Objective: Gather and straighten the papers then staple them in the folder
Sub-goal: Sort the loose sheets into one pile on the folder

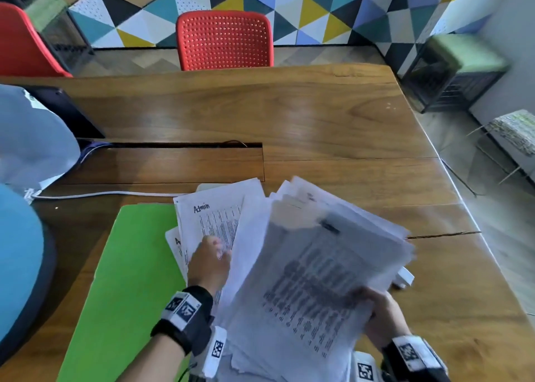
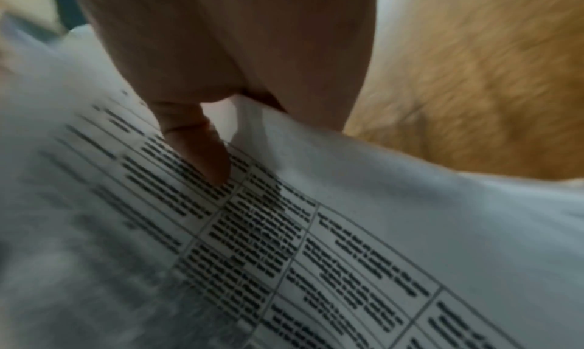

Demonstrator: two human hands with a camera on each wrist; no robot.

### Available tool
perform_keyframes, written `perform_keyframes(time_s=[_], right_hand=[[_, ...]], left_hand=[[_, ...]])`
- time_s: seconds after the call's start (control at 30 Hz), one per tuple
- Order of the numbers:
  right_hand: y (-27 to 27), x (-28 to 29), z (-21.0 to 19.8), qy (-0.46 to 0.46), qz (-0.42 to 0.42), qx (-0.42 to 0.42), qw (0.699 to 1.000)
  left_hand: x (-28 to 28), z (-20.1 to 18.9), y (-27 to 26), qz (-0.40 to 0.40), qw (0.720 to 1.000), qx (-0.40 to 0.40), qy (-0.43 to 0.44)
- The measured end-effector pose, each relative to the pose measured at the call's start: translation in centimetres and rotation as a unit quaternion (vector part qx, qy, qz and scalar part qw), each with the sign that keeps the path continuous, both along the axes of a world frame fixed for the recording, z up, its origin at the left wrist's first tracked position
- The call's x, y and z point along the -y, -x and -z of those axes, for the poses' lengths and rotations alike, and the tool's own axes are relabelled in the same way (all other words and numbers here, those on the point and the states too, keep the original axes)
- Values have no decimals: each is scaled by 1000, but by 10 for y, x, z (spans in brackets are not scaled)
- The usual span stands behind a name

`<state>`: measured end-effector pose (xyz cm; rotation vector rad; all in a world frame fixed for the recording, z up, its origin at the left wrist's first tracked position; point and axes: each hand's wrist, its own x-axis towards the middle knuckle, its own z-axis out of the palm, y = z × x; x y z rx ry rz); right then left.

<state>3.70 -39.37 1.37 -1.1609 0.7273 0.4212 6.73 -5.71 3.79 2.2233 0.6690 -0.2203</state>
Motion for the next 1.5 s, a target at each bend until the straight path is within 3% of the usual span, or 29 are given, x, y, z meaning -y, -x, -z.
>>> perform_keyframes(time_s=[0.07,0.17,0.27,0.33,0.4,0.57,0.67,0.73,0.8,0.87,0.93,1.0,1.07,1.13,1.2,1.23,1.3,1.37,1.43,1.5], right_hand=[[7,12,9,-58,51,17,997],[13,12,10,-91,38,18,995],[12,0,-1,4,-1,23,1000],[12,-2,-2,46,-10,23,999],[10,-4,-2,68,-11,20,997],[-6,-20,-8,97,-63,104,988],[-17,-40,-16,127,-103,170,972],[-24,-55,-16,145,-124,184,964],[-26,-71,-25,171,-142,166,961],[-30,-83,-27,176,-141,148,963],[-35,-89,-29,120,-138,98,978],[-35,-88,-23,46,-125,52,990],[-35,-85,-15,72,-149,53,985],[-35,-81,-9,162,-177,73,968],[-37,-78,-6,164,-186,70,966],[-37,-78,-8,143,-187,63,970],[-34,-76,-8,96,-183,48,977],[-32,-71,-5,60,-178,46,981],[-27,-70,-7,44,-177,53,982],[-23,-71,-13,65,-191,56,978]], left_hand=[[6,8,6,45,999,-28,-3],[24,10,12,79,991,-96,-42],[27,12,16,110,984,-137,-19],[20,9,19,109,988,-111,19],[5,-2,22,56,995,-71,33],[-49,-75,31,-12,989,124,-74],[-42,-131,31,59,976,205,-40],[-12,-150,28,137,967,213,-15],[26,-143,22,214,960,178,-31],[63,-113,15,283,948,121,-86],[91,-74,10,331,936,63,-100],[107,-46,12,380,922,-7,-66],[111,-33,18,412,908,-67,20],[101,-33,23,382,913,-69,121],[74,-34,28,311,942,7,126],[55,-31,30,243,965,54,89],[12,-23,33,16,992,127,-4],[-36,-10,33,-181,979,86,-38],[-68,4,33,-204,979,-1,4],[-77,8,33,-133,991,5,10]])
